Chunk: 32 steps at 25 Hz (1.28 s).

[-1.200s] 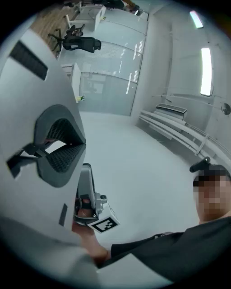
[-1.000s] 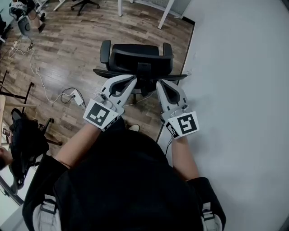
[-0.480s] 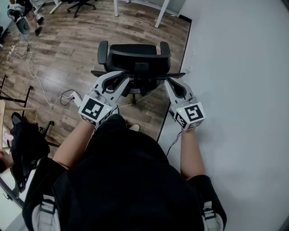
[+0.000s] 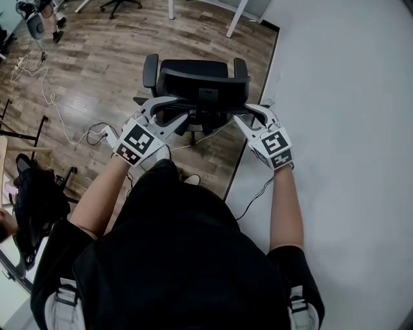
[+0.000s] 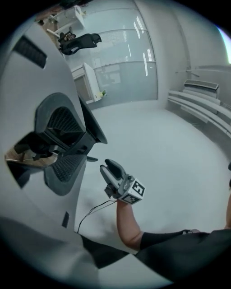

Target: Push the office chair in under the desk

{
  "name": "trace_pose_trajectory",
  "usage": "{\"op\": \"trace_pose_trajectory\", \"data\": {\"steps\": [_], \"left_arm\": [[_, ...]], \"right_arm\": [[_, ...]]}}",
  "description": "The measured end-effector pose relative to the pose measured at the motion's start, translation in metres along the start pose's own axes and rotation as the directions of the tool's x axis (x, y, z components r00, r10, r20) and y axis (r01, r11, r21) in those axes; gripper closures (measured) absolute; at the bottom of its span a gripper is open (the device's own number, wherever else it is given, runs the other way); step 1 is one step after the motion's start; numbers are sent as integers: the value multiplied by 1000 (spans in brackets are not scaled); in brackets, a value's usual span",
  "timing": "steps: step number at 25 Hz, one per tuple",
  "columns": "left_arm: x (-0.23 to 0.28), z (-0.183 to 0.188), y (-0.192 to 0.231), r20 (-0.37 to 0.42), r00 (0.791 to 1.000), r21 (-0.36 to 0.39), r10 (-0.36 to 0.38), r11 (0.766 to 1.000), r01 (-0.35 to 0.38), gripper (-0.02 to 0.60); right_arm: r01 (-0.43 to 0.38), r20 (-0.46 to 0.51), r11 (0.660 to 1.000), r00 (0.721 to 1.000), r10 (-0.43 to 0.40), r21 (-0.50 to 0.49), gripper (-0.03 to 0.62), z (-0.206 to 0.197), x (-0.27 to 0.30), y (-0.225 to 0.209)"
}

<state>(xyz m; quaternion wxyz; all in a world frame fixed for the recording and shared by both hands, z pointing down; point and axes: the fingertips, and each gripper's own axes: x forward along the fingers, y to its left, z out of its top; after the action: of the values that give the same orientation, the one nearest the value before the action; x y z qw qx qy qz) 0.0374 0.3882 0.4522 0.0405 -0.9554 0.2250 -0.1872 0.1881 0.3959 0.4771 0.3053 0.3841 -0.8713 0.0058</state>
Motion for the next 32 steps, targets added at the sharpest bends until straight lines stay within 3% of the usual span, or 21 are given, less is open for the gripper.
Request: {"op": "trace_pose_trajectory", "data": {"steps": [4,11,18,24,29,32], "left_arm": [[10,-27,-6,-155,984,69,-85,993,97,416],[24,-54,7,-330,941,232,-69,961,152,417],[40,-91,13,-526,849,322,-54,911,258,414],[54,-110,11,-625,780,367,-31,871,328,414],[63,-129,12,-684,729,362,-30,854,374,426],[67,-133,14,-695,719,381,-10,843,380,465]], "right_arm": [[-87,-133,994,988,77,-72,450,-22,16,3],[-177,-321,951,943,89,-255,450,-46,32,-6],[-286,-490,876,869,66,-389,450,-79,50,-15],[-353,-571,813,820,30,-464,451,-95,61,-18],[-412,-616,774,787,37,-480,452,-107,73,-18],[-441,-635,751,772,38,-491,474,-110,75,-18]]}}
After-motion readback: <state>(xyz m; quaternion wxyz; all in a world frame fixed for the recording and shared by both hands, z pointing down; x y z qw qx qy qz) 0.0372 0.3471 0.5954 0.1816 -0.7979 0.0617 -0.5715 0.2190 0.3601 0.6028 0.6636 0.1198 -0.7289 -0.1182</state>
